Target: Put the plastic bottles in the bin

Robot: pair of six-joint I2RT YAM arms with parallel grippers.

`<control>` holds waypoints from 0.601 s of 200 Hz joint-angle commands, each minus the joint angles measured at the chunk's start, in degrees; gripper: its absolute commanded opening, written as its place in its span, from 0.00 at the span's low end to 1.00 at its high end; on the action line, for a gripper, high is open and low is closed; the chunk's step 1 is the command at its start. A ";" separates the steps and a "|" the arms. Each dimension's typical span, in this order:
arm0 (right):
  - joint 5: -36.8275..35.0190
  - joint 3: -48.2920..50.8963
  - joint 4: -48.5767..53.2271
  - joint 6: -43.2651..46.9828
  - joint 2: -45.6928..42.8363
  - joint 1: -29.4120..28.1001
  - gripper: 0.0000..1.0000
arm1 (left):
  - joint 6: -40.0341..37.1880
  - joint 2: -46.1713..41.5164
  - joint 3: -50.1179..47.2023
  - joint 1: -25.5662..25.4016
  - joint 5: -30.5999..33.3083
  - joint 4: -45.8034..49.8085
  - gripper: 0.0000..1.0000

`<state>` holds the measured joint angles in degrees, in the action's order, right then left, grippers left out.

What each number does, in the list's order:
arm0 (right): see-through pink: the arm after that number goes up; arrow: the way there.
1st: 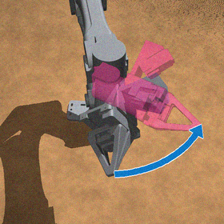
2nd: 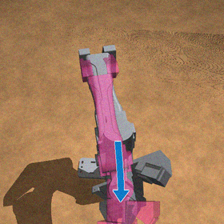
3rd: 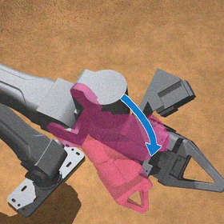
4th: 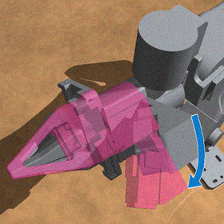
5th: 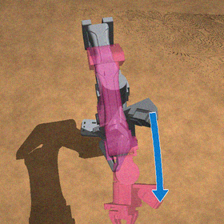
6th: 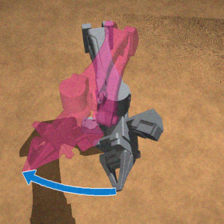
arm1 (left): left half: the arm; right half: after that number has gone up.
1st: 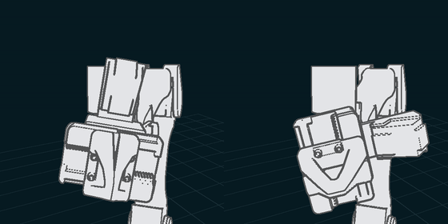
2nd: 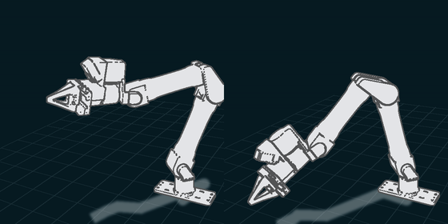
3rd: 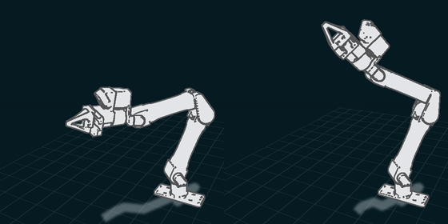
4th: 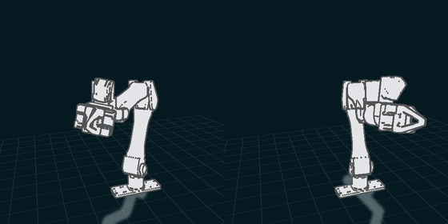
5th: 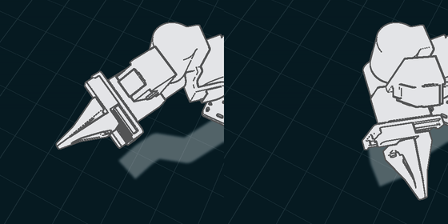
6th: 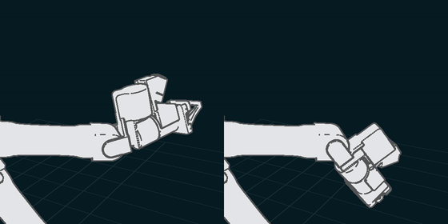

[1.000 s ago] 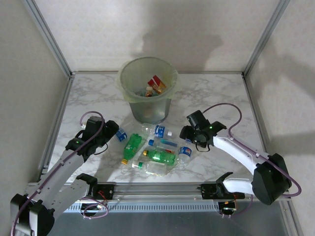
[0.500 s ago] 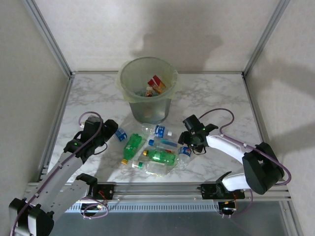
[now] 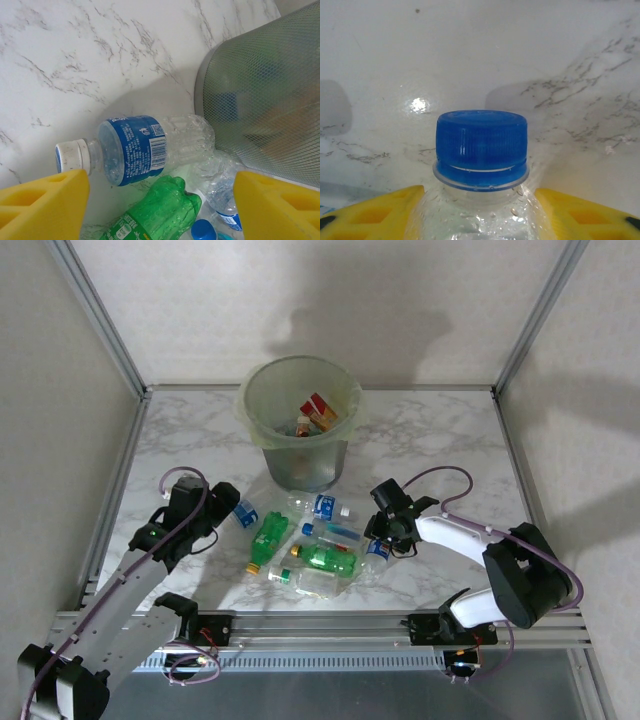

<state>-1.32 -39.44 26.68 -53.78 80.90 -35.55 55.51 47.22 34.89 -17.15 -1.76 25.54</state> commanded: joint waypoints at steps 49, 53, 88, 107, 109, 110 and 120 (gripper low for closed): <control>-4.24 -2.89 2.48 0.76 -9.07 0.17 0.49 | -3.59 -0.05 6.50 0.19 1.94 1.13 0.76; -4.71 -3.34 2.73 0.98 -10.06 0.23 0.49 | -3.98 -0.04 6.95 0.24 2.01 1.09 0.76; -6.38 -8.55 4.59 2.90 -17.70 1.30 0.49 | -8.86 1.06 13.27 0.46 2.85 2.17 0.80; -7.06 -11.64 4.32 4.41 -21.18 1.79 0.48 | -10.83 1.84 17.50 0.58 0.25 0.61 0.81; -7.14 -11.98 4.23 4.52 -21.48 1.80 0.48 | -10.96 1.91 18.02 0.57 -0.02 0.47 0.81; -7.22 -12.15 4.16 4.63 -21.70 1.84 0.48 | -11.04 1.91 18.24 0.55 -0.14 0.34 0.81; -7.33 -13.41 3.23 5.43 -23.26 1.95 0.49 | -11.88 2.46 20.96 0.55 -1.20 -0.35 0.81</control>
<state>-6.20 -49.01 29.63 -51.18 61.10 -34.09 47.92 49.01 49.76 -17.15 -0.58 26.76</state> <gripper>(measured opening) 0.533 0.805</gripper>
